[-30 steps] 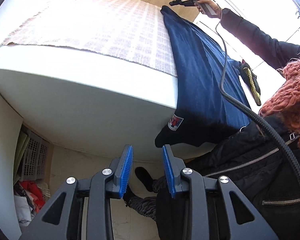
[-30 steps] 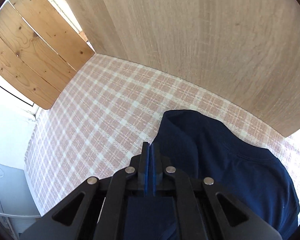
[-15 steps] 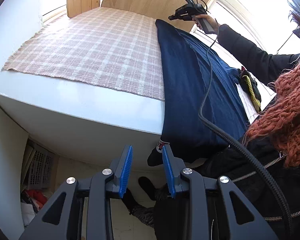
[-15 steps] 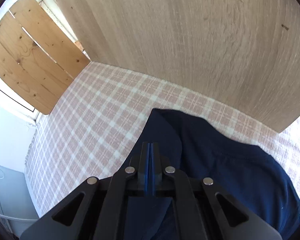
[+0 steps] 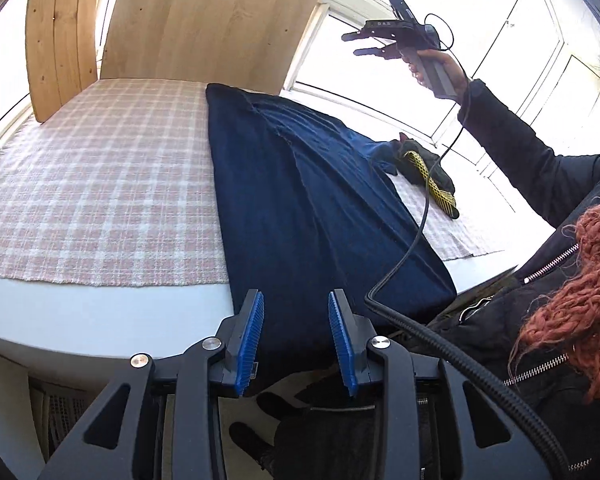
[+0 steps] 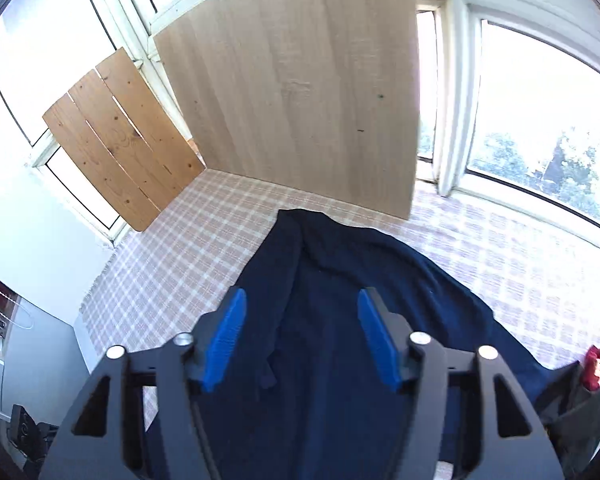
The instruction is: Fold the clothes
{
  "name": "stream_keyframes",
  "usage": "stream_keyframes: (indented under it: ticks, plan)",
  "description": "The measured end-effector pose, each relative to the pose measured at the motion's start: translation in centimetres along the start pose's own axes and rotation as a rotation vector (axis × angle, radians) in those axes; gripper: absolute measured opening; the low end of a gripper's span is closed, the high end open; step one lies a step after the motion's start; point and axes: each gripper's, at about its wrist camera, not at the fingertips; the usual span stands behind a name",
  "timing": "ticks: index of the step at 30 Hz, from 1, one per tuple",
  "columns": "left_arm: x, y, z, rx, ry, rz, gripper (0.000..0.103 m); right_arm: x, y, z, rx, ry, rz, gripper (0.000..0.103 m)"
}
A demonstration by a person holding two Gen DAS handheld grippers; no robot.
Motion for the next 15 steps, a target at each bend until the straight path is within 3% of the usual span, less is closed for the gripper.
stream_keyframes:
  ticks: [3, 7, 11, 15]
  plan:
    - [2.4, 0.2, -3.1, -0.037, -0.049, -0.073, 0.033, 3.9, -4.8, 3.0, -0.052, -0.190, 0.006, 0.074]
    - [6.9, 0.6, -8.1, -0.094, -0.074, -0.145, 0.033, 9.7, -10.3, 3.2, -0.149, -0.379, 0.013, 0.074]
    - [12.6, 0.7, -13.4, -0.131, -0.129, -0.186, 0.033, 15.3, -12.8, -0.2, -0.217, -0.385, -0.018, 0.074]
    - [18.8, 0.4, -18.8, -0.186, -0.112, -0.234, 0.033, 19.9, -12.7, -5.4, -0.272, -0.350, 0.025, 0.074]
Point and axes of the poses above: each gripper's, at about its wrist camera, not at the fingertips, and z roughly against the way its jaws point, x to its right, y to its top, and after that the axes turned 3 degrees about -y, right-handed
